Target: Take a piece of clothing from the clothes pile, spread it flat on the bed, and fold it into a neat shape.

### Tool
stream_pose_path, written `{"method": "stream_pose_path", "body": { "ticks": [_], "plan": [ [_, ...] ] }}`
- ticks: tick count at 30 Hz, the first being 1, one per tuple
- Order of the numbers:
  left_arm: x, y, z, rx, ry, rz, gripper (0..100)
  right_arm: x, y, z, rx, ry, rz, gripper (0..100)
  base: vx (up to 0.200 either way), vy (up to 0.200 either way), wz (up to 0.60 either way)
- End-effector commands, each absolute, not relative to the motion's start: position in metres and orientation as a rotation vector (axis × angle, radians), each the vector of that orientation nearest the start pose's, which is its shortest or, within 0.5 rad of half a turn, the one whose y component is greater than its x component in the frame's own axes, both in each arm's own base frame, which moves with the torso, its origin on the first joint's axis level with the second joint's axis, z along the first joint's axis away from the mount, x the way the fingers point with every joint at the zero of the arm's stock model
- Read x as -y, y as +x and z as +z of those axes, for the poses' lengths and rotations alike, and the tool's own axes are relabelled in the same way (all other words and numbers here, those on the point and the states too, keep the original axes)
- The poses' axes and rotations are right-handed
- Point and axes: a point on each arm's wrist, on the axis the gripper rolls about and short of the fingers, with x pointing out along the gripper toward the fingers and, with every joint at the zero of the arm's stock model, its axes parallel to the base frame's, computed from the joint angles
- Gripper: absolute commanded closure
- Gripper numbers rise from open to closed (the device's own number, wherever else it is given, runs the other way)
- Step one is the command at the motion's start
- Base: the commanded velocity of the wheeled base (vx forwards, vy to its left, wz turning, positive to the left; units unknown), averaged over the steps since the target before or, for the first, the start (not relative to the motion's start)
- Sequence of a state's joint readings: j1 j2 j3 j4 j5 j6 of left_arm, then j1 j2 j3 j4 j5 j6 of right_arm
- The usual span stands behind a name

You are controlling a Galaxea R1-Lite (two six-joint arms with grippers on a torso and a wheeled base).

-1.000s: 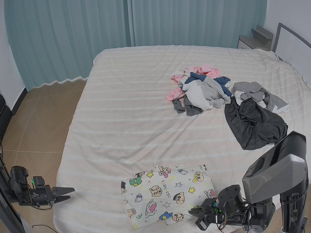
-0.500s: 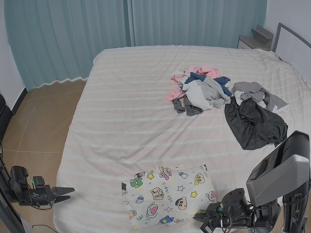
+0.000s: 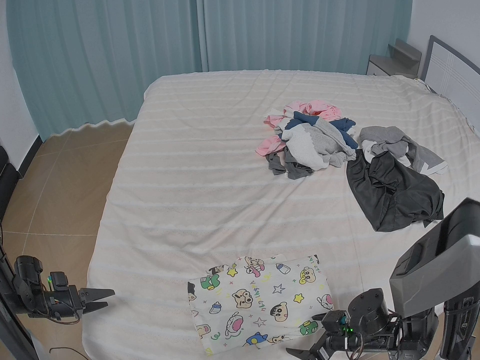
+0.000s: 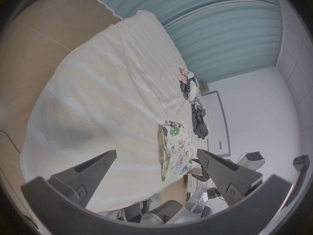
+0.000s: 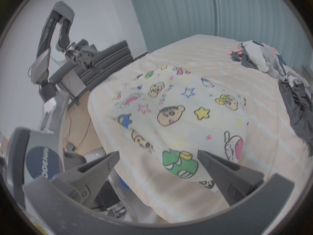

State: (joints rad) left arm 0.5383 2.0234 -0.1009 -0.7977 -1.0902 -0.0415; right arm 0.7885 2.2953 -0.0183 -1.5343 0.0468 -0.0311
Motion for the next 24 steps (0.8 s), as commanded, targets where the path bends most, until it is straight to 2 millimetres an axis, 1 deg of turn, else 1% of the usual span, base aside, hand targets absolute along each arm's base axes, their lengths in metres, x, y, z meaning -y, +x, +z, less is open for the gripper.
{"method": "stream_pose_path", "body": {
  "ticks": [1, 2, 3, 4, 5, 6, 7, 8, 10, 11, 13, 15, 17, 19, 20, 21, 24],
  "plan": [
    [-0.063, 0.168, 0.029, -0.739, -0.813, -0.512, 0, -0.153, 0.152, 0.008, -0.601, -0.159, 0.789, 0, 0.000, 0.000, 0.00],
    [-0.057, 0.171, 0.041, -0.738, -0.822, -0.494, 0, -0.151, 0.152, 0.015, -0.579, -0.130, 0.788, 0, 0.000, 0.000, 0.00],
    [-0.053, 0.175, 0.048, -0.739, -0.830, -0.464, 0, -0.151, 0.153, 0.019, -0.567, -0.114, 0.788, 0, 0.000, 0.000, 0.00],
    [-0.046, 0.187, 0.061, -0.734, -0.834, -0.402, 0, -0.149, 0.153, 0.024, -0.551, -0.083, 0.786, 0, 0.000, 0.000, 0.00],
    [-0.043, 0.192, 0.064, -0.734, -0.831, -0.378, 0, -0.149, 0.154, 0.026, -0.548, -0.072, 0.784, 0, 0.000, 0.000, 0.00],
    [-0.029, 0.205, 0.069, -0.744, -0.824, -0.317, 0, -0.145, 0.156, 0.028, -0.550, -0.031, 0.764, 0, 0.000, 0.000, 0.00],
    [-0.029, 0.206, 0.069, -0.743, -0.822, -0.314, 0, -0.145, 0.157, 0.028, -0.551, -0.029, 0.761, 0, 0.000, 0.000, 0.00],
    [-0.015, 0.215, 0.067, -0.766, -0.773, -0.304, 0, -0.141, 0.161, 0.026, -0.568, 0.002, 0.727, 0, 0.000, 0.000, 0.00],
    [-0.002, 0.223, 0.056, -0.827, -0.753, -0.334, 0, -0.135, 0.166, 0.023, -0.589, 0.029, 0.684, 0, 0.000, 0.000, 0.00],
    [0.011, 0.233, 0.044, -0.888, -0.730, -0.367, 0, -0.128, 0.172, 0.018, -0.619, 0.069, 0.629, 0, 0.000, 0.000, 0.00],
    [0.012, 0.235, 0.043, -0.890, -0.727, -0.371, 0, -0.127, 0.173, 0.018, -0.621, 0.071, 0.625, 0, 0.000, 0.000, 0.00],
    [0.030, 0.248, 0.020, -0.973, -0.668, -0.407, 0, -0.117, 0.180, 0.013, -0.654, 0.137, 0.549, 0, 0.000, 0.000, 0.00],
    [0.039, 0.251, 0.013, -0.997, -0.644, -0.427, 0, -0.113, 0.183, 0.011, -0.670, 0.163, 0.515, 0, 0.000, 0.000, 0.00],
    [0.056, 0.251, 0.001, -1.044, -0.620, -0.470, 0, -0.109, 0.189, 0.006, -0.690, 0.207, 0.472, 0, 0.000, 0.000, 0.00],
    [0.057, 0.252, 0.000, -1.046, -0.617, -0.473, 0, -0.108, 0.189, 0.006, -0.693, 0.211, 0.470, 0, 0.000, 0.000, 0.00],
    [0.068, 0.253, -0.010, -1.057, -0.584, -0.486, 0, -0.108, 0.194, -0.001, -0.721, 0.255, 0.449, 0, 0.000, 0.000, 0.00],
    [0.076, 0.259, -0.014, -0.992, -0.533, -0.450, 0, -0.110, 0.200, -0.010, -0.749, 0.287, 0.432, 0, 0.000, 0.000, 0.00]
  ]
}}
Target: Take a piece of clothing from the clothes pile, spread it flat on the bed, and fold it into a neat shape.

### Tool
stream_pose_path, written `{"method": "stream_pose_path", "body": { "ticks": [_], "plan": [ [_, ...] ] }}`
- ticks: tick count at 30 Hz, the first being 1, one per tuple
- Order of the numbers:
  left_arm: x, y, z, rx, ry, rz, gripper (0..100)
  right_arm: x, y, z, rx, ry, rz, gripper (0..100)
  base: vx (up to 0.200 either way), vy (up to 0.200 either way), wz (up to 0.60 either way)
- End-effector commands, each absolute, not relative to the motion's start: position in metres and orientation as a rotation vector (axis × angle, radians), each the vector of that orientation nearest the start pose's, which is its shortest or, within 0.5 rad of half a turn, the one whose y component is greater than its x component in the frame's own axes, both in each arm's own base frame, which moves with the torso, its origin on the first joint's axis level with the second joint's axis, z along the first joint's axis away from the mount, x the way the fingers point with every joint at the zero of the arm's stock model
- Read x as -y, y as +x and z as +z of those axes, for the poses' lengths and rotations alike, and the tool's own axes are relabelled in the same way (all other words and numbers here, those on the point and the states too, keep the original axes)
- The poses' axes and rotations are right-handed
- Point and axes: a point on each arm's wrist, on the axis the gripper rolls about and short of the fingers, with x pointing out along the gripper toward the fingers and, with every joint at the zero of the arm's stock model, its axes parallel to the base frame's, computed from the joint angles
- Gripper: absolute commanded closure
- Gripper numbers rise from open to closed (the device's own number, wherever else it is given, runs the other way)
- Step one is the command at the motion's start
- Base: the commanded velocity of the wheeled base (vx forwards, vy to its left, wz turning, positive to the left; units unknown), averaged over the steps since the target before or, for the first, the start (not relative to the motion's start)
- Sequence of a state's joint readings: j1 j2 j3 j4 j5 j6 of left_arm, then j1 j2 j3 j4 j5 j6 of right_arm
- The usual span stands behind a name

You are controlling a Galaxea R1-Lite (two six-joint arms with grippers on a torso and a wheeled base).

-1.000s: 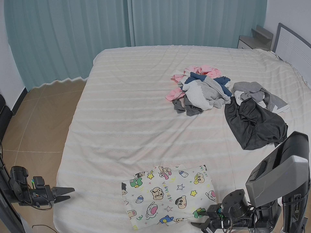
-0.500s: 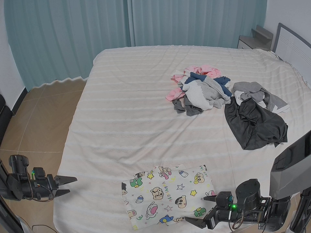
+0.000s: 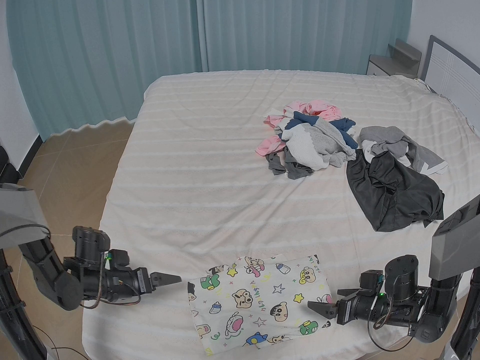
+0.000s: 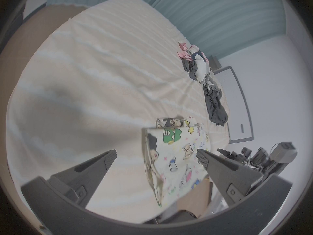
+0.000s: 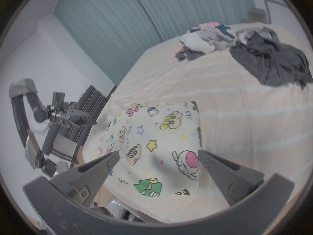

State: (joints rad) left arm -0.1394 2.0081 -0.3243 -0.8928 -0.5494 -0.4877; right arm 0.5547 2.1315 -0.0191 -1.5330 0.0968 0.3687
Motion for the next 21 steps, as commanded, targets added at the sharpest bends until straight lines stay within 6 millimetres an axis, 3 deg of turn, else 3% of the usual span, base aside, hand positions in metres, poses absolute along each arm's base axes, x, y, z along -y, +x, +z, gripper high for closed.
{"method": "stream_pose_path", "body": {
  "ticks": [1, 13, 21],
  "plan": [
    [0.083, 0.260, -0.021, -0.971, -0.491, -0.428, 0, -0.114, 0.207, -0.013, -0.741, 0.304, 0.428, 0, 0.000, 0.000, 0.00],
    [0.123, 0.249, -0.027, -0.976, -0.466, -0.482, 0, -0.125, 0.228, -0.027, -0.728, 0.352, 0.420, 0, 0.000, 0.000, 0.00],
    [0.132, 0.248, -0.026, -0.980, -0.481, -0.502, 0, -0.125, 0.238, -0.035, -0.722, 0.359, 0.401, 0, 0.000, 0.000, 0.00]
  ]
}}
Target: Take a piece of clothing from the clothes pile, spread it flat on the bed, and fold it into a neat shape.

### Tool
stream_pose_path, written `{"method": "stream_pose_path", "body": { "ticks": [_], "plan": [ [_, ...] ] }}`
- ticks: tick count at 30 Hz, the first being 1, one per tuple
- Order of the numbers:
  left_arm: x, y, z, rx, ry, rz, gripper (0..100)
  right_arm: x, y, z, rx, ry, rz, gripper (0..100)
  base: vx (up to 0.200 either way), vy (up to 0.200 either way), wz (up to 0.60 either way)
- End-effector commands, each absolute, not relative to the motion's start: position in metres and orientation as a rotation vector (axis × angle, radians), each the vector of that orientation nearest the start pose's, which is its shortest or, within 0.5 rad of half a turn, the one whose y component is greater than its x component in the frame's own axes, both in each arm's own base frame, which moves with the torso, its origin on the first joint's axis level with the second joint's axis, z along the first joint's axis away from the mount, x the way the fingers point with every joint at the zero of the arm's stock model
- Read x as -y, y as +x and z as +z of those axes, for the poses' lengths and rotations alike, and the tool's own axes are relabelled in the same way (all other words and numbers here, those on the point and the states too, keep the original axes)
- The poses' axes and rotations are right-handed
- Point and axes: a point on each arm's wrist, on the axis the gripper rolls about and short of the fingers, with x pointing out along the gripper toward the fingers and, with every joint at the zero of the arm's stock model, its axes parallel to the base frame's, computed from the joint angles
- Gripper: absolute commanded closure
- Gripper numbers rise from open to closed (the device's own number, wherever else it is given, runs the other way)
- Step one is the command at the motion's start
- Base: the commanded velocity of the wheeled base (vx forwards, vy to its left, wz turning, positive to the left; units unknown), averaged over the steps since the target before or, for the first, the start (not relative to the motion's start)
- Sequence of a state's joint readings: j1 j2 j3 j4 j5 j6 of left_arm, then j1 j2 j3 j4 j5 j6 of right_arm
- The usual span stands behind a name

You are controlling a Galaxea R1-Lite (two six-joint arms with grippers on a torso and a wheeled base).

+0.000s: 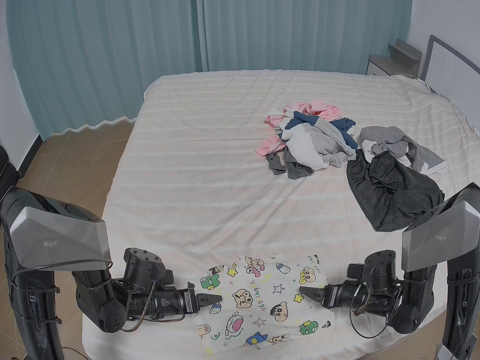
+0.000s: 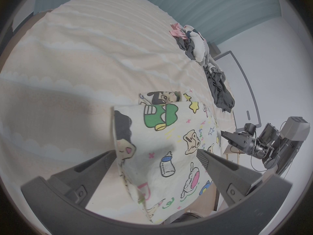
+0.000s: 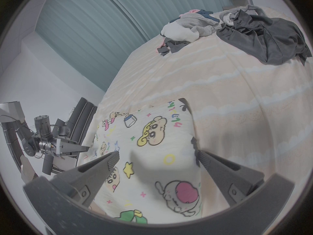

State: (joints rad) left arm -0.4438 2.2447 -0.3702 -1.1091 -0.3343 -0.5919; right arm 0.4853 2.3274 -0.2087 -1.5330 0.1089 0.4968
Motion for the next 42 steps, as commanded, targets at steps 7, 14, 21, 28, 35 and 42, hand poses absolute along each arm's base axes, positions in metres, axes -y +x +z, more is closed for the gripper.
{"method": "stream_pose_path", "body": {
  "ticks": [7, 14, 21, 28, 35, 42],
  "plan": [
    [0.143, 0.250, -0.029, -0.970, -0.459, -0.512, 0, -0.116, 0.246, -0.043, -0.729, 0.370, 0.360, 0, 0.000, 0.000, 0.00],
    [0.137, 0.255, -0.035, -0.953, -0.424, -0.453, 0, -0.119, 0.249, -0.053, -0.745, 0.365, 0.360, 0, 0.000, 0.000, 0.00],
    [0.149, 0.259, -0.042, -0.931, -0.365, -0.472, 0, -0.131, 0.254, -0.058, -0.732, 0.359, 0.395, 0, 0.000, 0.000, 0.00],
    [0.160, 0.261, -0.043, -0.915, -0.352, -0.476, 0, -0.140, 0.255, -0.060, -0.728, 0.353, 0.424, 0, 0.000, 0.000, 0.00],
    [0.165, 0.257, -0.041, -0.919, -0.355, -0.494, 100, -0.139, 0.252, -0.060, -0.743, 0.353, 0.431, 100, 0.000, 0.000, 0.00],
    [0.168, 0.255, -0.029, -0.905, -0.413, -0.489, 100, -0.141, 0.249, -0.046, -0.713, 0.359, 0.454, 100, 0.000, 0.000, 0.00]
  ]
}}
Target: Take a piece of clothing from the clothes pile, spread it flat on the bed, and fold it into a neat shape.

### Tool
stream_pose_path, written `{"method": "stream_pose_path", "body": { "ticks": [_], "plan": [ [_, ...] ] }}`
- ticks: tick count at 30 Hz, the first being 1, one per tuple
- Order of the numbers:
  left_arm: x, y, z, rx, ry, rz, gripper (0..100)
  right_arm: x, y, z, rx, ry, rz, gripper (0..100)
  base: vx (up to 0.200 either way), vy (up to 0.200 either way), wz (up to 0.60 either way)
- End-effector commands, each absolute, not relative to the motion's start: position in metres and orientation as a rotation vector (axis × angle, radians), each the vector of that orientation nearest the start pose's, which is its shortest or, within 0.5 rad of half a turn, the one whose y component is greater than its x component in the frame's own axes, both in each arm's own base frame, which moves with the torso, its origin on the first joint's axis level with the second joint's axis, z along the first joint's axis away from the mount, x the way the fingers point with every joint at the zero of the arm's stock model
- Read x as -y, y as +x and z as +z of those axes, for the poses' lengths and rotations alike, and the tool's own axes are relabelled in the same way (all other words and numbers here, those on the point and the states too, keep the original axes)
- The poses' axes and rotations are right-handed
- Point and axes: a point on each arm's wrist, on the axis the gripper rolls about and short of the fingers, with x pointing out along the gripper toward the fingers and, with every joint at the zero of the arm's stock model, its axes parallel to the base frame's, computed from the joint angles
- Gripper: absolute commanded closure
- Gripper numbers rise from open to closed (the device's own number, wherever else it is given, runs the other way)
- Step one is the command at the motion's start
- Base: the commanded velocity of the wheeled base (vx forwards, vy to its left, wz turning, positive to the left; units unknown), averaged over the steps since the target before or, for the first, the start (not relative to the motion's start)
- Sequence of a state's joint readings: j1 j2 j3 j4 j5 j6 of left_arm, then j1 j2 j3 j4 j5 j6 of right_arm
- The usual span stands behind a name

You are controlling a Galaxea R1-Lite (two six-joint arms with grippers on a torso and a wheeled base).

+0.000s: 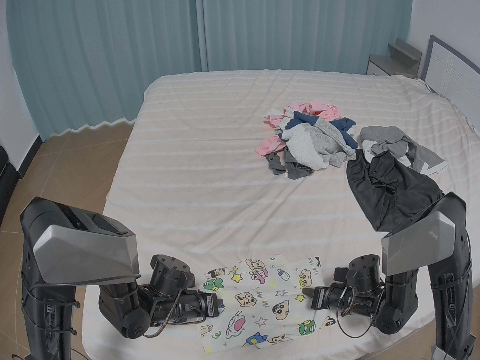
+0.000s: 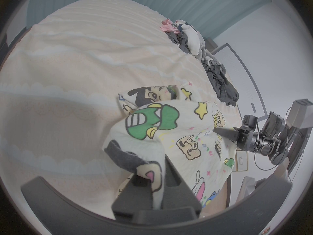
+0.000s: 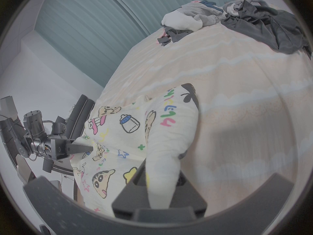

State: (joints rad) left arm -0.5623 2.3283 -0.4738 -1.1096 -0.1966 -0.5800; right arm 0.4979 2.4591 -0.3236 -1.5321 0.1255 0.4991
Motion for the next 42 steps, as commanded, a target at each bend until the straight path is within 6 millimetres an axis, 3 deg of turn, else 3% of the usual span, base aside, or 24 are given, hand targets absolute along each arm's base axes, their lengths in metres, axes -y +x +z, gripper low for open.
{"method": "stream_pose_path", "body": {
  "ticks": [1, 13, 18, 26, 33, 42],
  "plan": [
    [0.167, 0.254, -0.024, -0.895, -0.427, -0.489, 100, -0.142, 0.247, -0.043, -0.708, 0.357, 0.460, 100, 0.000, 0.000, 0.00],
    [0.163, 0.238, 0.020, -0.806, -0.479, -0.523, 100, -0.143, 0.233, 0.001, -0.606, 0.370, 0.519, 100, 0.000, 0.000, 0.00],
    [0.169, 0.233, 0.025, -0.798, -0.479, -0.547, 100, -0.140, 0.227, 0.016, -0.568, 0.379, 0.532, 100, 0.000, 0.000, 0.00],
    [0.188, 0.232, 0.028, -0.801, -0.509, -0.590, 100, -0.134, 0.218, 0.015, -0.598, 0.373, 0.518, 100, 0.000, 0.000, 0.00],
    [0.192, 0.236, 0.031, -0.784, -0.531, -0.582, 100, -0.134, 0.218, 0.015, -0.598, 0.373, 0.517, 100, 0.000, 0.000, 0.00],
    [0.192, 0.236, 0.032, -0.779, -0.531, -0.578, 100, -0.134, 0.218, 0.015, -0.598, 0.373, 0.517, 100, 0.000, -0.200, 0.00]
  ]
}}
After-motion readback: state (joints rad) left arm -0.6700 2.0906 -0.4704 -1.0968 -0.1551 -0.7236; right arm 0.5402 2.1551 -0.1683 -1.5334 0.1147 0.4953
